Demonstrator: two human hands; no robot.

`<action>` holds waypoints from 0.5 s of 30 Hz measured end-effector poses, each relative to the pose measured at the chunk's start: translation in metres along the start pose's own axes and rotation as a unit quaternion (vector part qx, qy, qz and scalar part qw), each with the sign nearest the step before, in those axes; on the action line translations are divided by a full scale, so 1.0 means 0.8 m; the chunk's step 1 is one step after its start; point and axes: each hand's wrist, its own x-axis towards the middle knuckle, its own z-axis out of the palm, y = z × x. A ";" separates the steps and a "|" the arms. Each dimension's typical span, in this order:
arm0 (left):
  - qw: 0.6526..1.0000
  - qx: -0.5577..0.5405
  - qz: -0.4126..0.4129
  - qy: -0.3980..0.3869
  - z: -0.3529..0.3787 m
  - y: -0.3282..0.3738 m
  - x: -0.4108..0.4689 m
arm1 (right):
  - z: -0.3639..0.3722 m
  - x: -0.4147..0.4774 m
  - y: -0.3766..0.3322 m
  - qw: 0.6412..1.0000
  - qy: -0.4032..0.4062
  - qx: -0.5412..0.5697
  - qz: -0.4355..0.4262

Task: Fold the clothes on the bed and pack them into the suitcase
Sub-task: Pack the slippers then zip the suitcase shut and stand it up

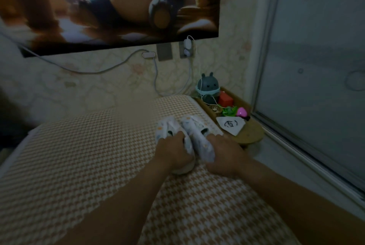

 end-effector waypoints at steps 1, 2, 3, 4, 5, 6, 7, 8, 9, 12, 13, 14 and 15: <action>1.000 0.006 0.008 -0.027 -0.009 0.006 -0.022 | -0.006 -0.024 -0.011 1.000 -0.015 0.011 0.021; 0.999 0.009 0.021 -0.043 -0.018 0.012 -0.044 | -0.012 -0.047 -0.022 0.999 -0.025 0.023 0.039; 0.998 0.011 0.032 -0.056 -0.026 0.017 -0.067 | -0.015 -0.067 -0.031 0.998 -0.030 0.027 0.046; 0.997 0.011 0.043 -0.063 -0.034 0.022 -0.087 | -0.020 -0.086 -0.044 0.998 -0.032 0.024 0.047; 0.996 0.011 0.051 -0.067 -0.038 0.024 -0.106 | -0.024 -0.103 -0.056 0.998 -0.032 0.025 0.046; 0.996 0.008 0.062 -0.064 -0.042 0.026 -0.122 | -0.029 -0.116 -0.067 0.998 -0.034 0.037 0.040; 0.996 0.007 0.069 -0.061 -0.045 0.028 -0.138 | -0.032 -0.129 -0.076 0.997 -0.036 0.059 0.035; 0.996 0.002 0.076 -0.050 -0.047 0.030 -0.151 | -0.036 -0.141 -0.083 0.995 -0.035 0.088 0.028; 0.997 -0.013 0.073 -0.032 -0.050 0.031 -0.161 | -0.039 -0.150 -0.089 0.992 -0.027 0.117 0.023; 0.989 -0.132 0.013 0.062 -0.056 0.033 -0.176 | -0.047 -0.148 -0.095 0.976 0.050 0.197 0.079; 0.983 -0.160 -0.021 0.090 -0.053 0.029 -0.172 | -0.046 -0.137 -0.090 0.968 0.085 0.213 0.107; 0.979 -0.170 -0.052 0.097 -0.055 0.028 -0.169 | -0.045 -0.125 -0.086 0.958 0.105 0.224 0.142; 0.977 -0.183 -0.085 0.068 -0.054 0.025 -0.165 | -0.040 -0.111 -0.078 0.950 0.104 0.235 0.177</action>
